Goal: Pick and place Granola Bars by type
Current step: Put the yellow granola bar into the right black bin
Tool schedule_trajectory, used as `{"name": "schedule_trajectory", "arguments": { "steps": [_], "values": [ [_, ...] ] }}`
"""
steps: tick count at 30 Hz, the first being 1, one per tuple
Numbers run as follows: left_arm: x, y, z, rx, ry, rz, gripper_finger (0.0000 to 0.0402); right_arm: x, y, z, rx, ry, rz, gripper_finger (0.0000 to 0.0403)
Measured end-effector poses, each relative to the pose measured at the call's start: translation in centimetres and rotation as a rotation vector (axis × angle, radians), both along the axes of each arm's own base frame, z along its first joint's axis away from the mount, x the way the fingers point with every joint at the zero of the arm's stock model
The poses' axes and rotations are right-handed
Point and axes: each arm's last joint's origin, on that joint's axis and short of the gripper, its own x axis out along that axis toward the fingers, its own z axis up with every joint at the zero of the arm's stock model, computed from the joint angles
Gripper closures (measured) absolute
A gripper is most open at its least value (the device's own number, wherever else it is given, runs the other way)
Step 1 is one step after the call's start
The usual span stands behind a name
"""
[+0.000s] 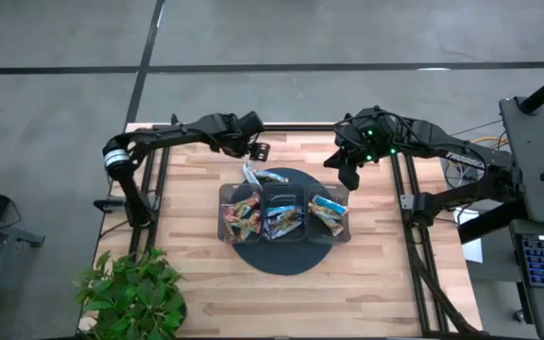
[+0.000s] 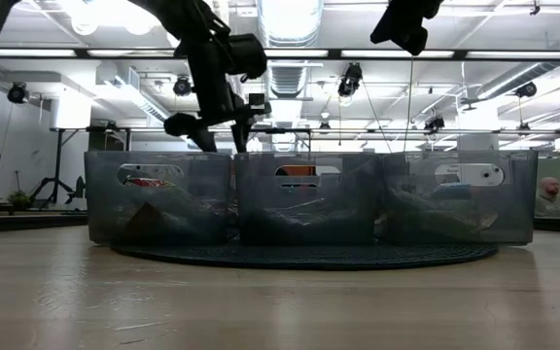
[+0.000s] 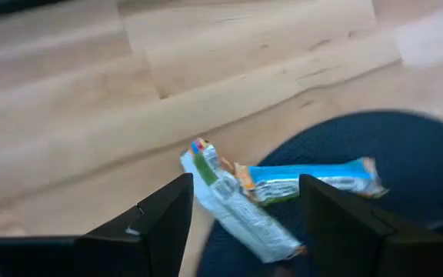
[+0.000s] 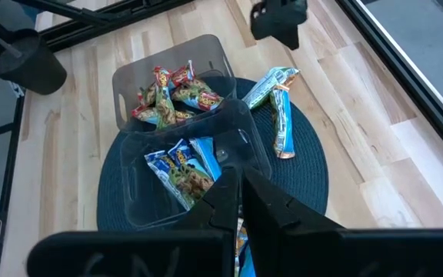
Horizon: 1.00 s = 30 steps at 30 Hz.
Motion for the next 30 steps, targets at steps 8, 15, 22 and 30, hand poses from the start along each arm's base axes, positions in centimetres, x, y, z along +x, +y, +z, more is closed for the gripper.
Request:
{"name": "schedule_trajectory", "arguments": {
  "steps": [8, 15, 22, 30],
  "values": [
    [0.9, 0.4, -1.6, -0.087, -0.044, 0.193, 0.0184, 0.0, 0.0, 0.0, -0.036, 0.001, 0.032, 0.0392],
    [1.3, 0.6, -3.6, -0.152, -0.01, 0.318, 0.0184, 0.0, 0.0, 0.0, -0.062, 0.002, 0.052, 0.0392],
    [1.8, 0.8, -5.6, -0.195, 0.031, 0.394, 0.0184, 0.0, 0.0, 0.0, -0.11, 0.002, 0.092, 0.0392],
    [2.4, 0.8, -7.5, -0.221, 0.08, 0.391, 0.0184, 0.0, 0.0, 0.0, -0.12, 0.0, 0.099, 0.0392]
  ]
}}
